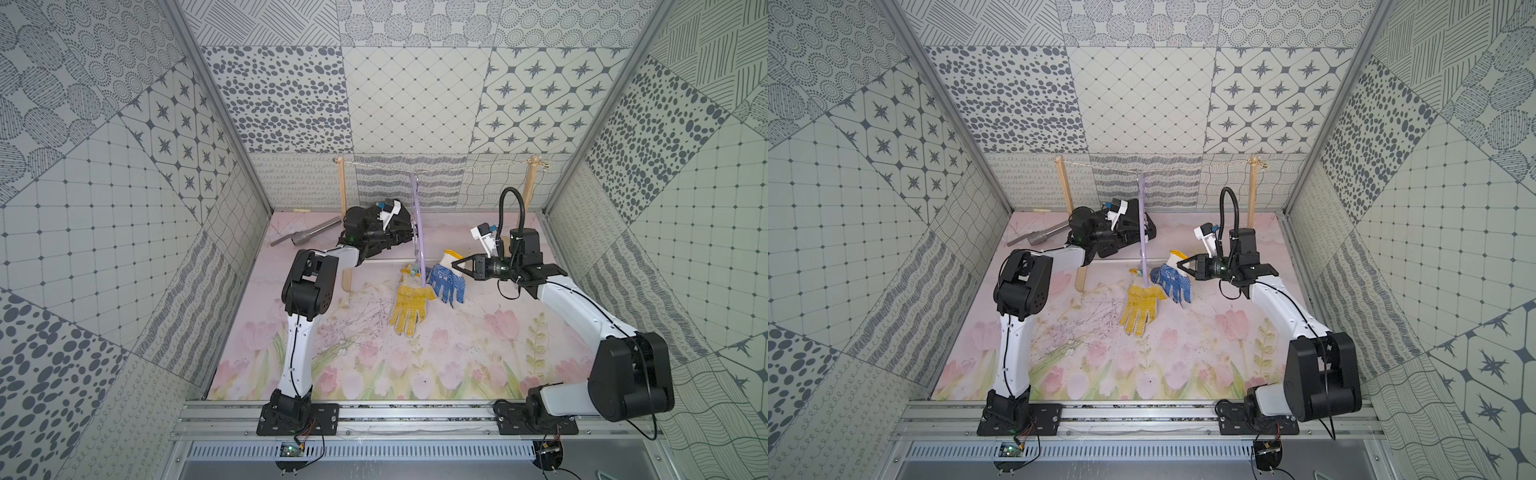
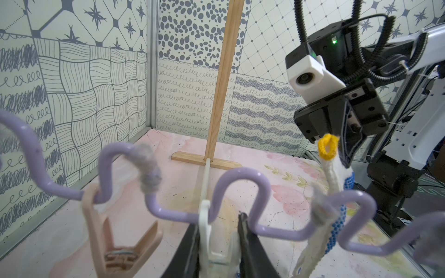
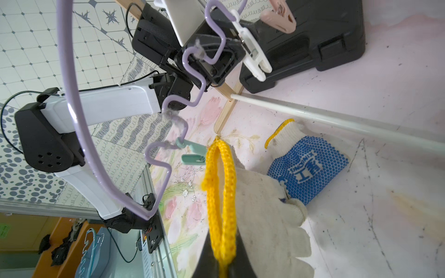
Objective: Clip the gloves onto a hanger to dry
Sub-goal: Open the clamp at the hanger.
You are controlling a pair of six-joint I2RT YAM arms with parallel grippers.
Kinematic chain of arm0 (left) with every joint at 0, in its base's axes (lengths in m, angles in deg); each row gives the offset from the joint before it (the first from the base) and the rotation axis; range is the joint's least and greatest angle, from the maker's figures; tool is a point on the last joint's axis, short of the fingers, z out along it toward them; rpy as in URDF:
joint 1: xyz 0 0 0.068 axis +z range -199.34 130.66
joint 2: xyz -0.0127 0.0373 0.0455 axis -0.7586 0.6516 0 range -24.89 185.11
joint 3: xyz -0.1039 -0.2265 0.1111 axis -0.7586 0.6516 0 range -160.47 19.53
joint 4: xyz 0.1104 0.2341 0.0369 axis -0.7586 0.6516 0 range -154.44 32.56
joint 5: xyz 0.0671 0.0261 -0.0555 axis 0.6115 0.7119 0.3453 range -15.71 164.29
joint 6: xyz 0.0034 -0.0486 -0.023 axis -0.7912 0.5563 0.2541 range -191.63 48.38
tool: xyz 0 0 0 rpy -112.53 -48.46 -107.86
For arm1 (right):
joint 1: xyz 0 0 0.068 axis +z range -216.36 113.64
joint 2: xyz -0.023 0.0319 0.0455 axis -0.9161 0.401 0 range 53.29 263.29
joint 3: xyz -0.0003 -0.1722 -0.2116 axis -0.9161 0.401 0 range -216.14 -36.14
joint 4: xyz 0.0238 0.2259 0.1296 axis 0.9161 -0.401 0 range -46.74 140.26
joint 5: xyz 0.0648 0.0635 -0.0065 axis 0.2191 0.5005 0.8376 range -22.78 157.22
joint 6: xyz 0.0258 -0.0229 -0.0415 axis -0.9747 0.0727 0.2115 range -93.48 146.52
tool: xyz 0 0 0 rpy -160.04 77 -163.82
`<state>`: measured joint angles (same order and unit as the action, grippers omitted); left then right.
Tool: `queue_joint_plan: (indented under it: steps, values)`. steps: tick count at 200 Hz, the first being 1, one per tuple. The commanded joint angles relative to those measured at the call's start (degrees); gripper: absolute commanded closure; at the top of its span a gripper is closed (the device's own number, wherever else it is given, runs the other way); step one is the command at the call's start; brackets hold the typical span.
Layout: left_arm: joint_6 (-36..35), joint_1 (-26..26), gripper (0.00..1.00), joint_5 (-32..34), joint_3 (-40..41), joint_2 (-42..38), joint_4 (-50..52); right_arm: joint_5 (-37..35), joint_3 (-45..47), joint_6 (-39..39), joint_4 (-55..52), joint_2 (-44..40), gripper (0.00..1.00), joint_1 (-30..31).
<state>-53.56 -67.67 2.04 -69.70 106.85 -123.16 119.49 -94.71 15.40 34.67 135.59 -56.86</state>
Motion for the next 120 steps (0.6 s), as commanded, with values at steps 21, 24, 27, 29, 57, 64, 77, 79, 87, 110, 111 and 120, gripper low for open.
queue_joint_plan:
  steps: [21,24,27,29,57,64,77,79,87,110,111,120]
  values:
    - [13.2,-0.5,1.0,-4.9,-2.6,2.6,-15.8,-1.3,-8.5,12.6,-10.0,8.7,1.0,0.1]
    - [14.0,-0.6,1.0,-5.2,-2.8,2.8,-16.4,-1.4,-8.9,13.1,-10.4,9.2,1.0,0.3]
    - [14.6,-0.7,1.0,-5.3,-3.0,2.9,-17.1,-1.5,-9.3,13.7,-10.8,9.6,1.0,0.3]
    - [15.1,-0.8,1.0,-5.5,-3.2,3.1,-17.4,-1.5,-9.5,13.9,-11.0,9.9,1.0,0.5]
    - [21.5,-1.4,1.0,-7.2,-5.5,5.1,-22.2,-2.9,-10.5,16.4,-10.8,13.0,1.0,2.3]
    - [22.5,-1.5,1.0,-7.7,-6.0,5.4,-22.3,-3.0,-10.4,16.4,-9.9,13.5,1.0,2.7]
    - [22.9,-1.9,1.0,-8.5,-6.2,5.6,-22.3,-3.2,-10.2,16.1,-8.5,14.5,1.0,3.0]
    - [22.9,-1.9,1.0,-8.7,-6.2,5.6,-22.3,-3.2,-10.2,16.0,-8.3,14.7,1.0,3.1]
    - [23.1,-2.2,1.0,-9.0,-6.2,5.6,-22.3,-3.2,-10.3,15.9,-7.7,15.5,1.0,3.2]
    - [23.5,-2.8,1.0,-9.5,-6.2,5.5,-22.3,-2.4,-10.5,15.3,-6.0,16.9,1.0,3.2]
    - [23.5,-2.9,1.0,-9.6,-6.2,5.5,-22.3,-2.4,-10.5,15.3,-5.9,16.9,1.0,3.2]
    - [23.6,-3.1,1.0,-9.7,-6.2,5.4,-22.3,-2.3,-10.7,15.0,-5.5,17.2,1.0,3.2]
